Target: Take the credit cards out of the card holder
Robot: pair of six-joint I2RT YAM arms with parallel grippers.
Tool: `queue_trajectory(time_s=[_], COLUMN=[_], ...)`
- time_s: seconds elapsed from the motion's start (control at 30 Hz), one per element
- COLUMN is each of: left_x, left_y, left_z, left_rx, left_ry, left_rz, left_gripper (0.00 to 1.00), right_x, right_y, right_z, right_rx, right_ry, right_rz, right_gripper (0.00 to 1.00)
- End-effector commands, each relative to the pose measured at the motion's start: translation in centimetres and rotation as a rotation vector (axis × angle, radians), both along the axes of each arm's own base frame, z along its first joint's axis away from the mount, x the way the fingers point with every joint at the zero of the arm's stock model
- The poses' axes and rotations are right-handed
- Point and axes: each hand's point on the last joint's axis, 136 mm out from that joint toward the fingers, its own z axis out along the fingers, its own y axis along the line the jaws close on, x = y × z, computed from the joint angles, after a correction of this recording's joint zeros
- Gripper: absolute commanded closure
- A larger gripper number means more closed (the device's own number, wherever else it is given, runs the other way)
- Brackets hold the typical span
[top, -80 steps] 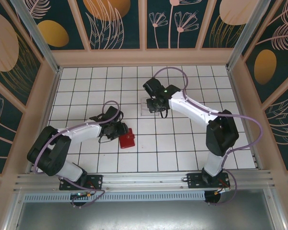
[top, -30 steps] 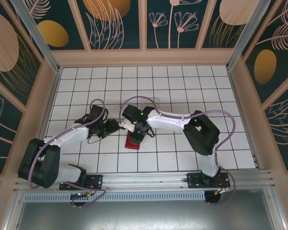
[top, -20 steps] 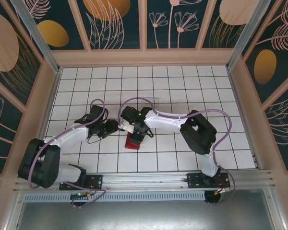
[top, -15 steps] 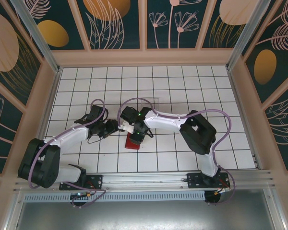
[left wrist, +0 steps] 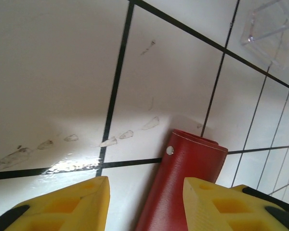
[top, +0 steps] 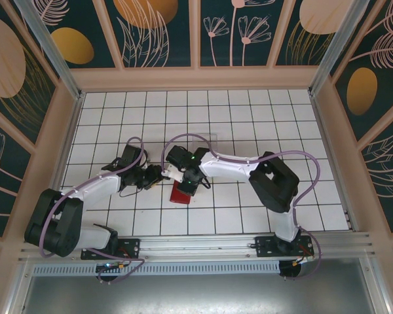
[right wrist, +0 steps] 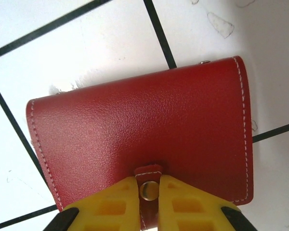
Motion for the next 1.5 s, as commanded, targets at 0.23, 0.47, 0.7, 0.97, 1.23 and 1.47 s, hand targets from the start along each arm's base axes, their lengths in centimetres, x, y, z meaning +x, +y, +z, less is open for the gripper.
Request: queue_trajectory(time_s=[0.23,0.47,0.7,0.97,1.23,1.47], left_x=[-0.1,-0.1,0.6,1.0,0.8,0.7], left_y=[-0.6,-0.1,1.0,2.2,2.5,2.9], left_z=[0.9,0.9,0.5,0.0,-0.2,-0.2], left_rx=[-0.052,-0.018,0.057,0.130,0.152,0.181], left_ry=[-0.016,-0.015,-0.029,-0.037,-0.037,-0.034], left_rz=[-0.003,0.004,0.040,0.068,0.061,0.059], left_gripper=[0.57,0.57,0.57,0.57,0.58,0.58], right_x=[0.4,1.7,3.1,1.2,1.5,1.5], right_y=[1.6,0.4,0.2,0.9,0.2,-0.3], right_z=[3.4,5.1,7.8,4.9,1.4,0.2], right_rx=[0.150,0.180,0.325,0.282,0.145,0.114], right_ry=[-0.089,-0.167,-0.100,0.130,0.125,0.118], right_rz=[0.018,-0.134,-0.581,-0.937,-1.090,-1.115], right_gripper=[0.84,0.65,0.56,0.50,0.46,0.54])
